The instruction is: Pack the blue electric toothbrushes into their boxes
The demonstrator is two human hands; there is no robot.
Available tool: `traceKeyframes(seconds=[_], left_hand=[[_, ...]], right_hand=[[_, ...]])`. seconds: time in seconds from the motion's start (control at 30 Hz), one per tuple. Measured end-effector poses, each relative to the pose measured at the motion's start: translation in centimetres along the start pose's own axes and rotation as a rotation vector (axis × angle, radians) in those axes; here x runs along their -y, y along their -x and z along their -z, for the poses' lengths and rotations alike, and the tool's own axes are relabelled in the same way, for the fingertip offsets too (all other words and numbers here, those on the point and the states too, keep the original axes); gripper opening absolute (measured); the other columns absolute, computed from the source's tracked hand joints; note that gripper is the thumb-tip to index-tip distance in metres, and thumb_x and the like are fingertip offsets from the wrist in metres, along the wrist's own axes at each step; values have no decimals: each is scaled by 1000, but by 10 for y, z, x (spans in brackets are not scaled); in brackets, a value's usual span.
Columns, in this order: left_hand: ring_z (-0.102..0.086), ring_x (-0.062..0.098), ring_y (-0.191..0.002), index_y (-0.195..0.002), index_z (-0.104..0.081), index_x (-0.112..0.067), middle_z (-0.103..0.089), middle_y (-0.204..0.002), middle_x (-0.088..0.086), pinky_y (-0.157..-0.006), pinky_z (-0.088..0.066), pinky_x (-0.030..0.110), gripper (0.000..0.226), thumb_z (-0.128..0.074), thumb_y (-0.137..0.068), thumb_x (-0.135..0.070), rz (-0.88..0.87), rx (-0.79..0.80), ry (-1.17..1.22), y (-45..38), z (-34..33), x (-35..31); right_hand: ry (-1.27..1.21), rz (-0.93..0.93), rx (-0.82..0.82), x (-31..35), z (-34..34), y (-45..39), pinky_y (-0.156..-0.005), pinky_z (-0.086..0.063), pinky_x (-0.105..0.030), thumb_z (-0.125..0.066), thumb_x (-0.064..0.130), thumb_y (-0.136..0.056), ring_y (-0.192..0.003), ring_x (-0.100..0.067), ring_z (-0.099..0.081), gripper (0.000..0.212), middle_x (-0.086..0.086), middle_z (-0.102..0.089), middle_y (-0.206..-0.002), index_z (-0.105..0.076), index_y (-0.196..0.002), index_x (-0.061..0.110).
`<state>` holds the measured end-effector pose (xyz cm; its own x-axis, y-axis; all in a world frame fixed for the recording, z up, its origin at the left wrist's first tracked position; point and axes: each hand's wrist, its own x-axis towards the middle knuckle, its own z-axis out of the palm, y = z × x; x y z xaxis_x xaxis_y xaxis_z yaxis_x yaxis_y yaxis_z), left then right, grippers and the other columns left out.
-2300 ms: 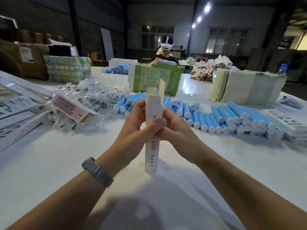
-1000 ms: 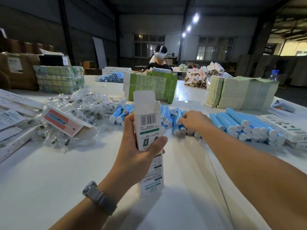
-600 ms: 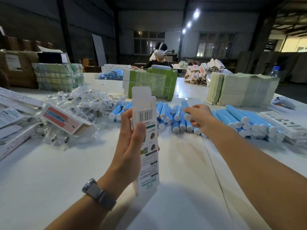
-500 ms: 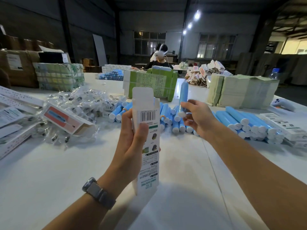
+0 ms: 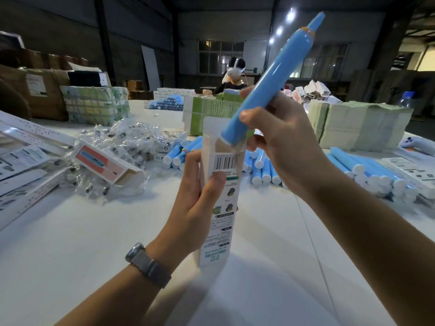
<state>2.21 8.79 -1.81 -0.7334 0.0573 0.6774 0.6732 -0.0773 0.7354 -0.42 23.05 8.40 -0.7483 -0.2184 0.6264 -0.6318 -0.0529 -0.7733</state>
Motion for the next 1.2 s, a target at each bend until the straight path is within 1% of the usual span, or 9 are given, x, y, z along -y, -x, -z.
traceKeyframes(seconds=[0.13, 0.3, 0.5, 0.57, 0.67, 0.73, 0.9, 1.1, 1.2], left_hand=[[-58, 47, -79, -108, -41, -26, -57, -99, 22, -62, -57, 35, 10, -44, -99, -29, -3, 15, -21, 0, -2, -1], [-58, 46, -79, -104, -45, -36, -55, -101, 25, -64, -58, 43, 11, -42, -98, -27, -29, 21, -68, 2, -4, -5], [-66, 26, -90, -110, -48, -45, -64, -106, -4, -76, -60, 45, 14, -48, -98, -38, -70, 16, -101, 0, 0, -2], [-66, 24, -90, -110, -49, -46, -64, -105, -5, -76, -60, 51, 15, -48, -96, -40, -62, 2, -91, 0, 0, -1], [-65, 28, -86, -107, -50, -46, -64, -101, 0, -74, -57, 59, 13, -50, -96, -39, -55, -19, -94, -1, 1, 0], [-64, 31, -84, -107, -49, -44, -63, -100, 3, -72, -56, 61, 12, -50, -96, -39, -52, -28, -95, -2, 2, 0], [-63, 35, -82, -111, -47, -39, -63, -101, 4, -68, -54, 64, 16, -52, -96, -38, -55, -41, -92, -4, 4, 0], [-62, 39, -79, -110, -48, -42, -63, -100, 8, -65, -53, 63, 14, -50, -97, -37, -67, -49, -98, -4, 6, 1], [-60, 42, -76, -110, -48, -41, -63, -99, 12, -62, -52, 64, 15, -52, -96, -37, -63, -67, -106, -5, 8, 2]], right_hand=[[254, 84, -21, 6, 4, -1, -59, -48, -11, -61, 22, -81, -67, 10, -57, 58, 10, -50, -90, -32, -131, 29], [446, 129, 92, 4, 2, 3, -70, -54, -18, -51, 40, -100, -88, -5, -64, 31, 7, -63, -98, -49, -123, 20], [427, 221, 63, -5, -9, 8, -67, -43, -17, -47, 42, -94, -75, -8, -50, 29, 2, -54, -84, -58, -95, 15], [445, 203, 32, -9, -8, 8, -67, -50, -19, -55, 38, -89, -77, -6, -55, 29, 3, -59, -92, -57, -109, 16], [326, 112, 57, -16, -6, 9, -78, -60, -31, -69, 22, -85, -93, -19, -64, 63, -3, -57, -114, -35, -138, 27], [297, 106, 71, -19, -5, 10, -81, -60, -35, -70, 22, -85, -99, -24, -64, 71, -5, -56, -118, -30, -142, 32], [347, 195, 43, -27, -10, 12, -73, -47, -16, -63, 37, -90, -87, 1, -55, 14, 7, -58, -102, -60, -103, 31], [348, 193, -50, -34, -12, 13, -78, -43, -14, -62, 33, -94, -88, 0, -48, 21, 3, -50, -91, -73, -84, 19], [292, 147, -51, -32, -14, 12, -72, -48, -17, -72, 25, -86, -85, -7, -58, 5, 4, -58, -95, -70, -89, 27]])
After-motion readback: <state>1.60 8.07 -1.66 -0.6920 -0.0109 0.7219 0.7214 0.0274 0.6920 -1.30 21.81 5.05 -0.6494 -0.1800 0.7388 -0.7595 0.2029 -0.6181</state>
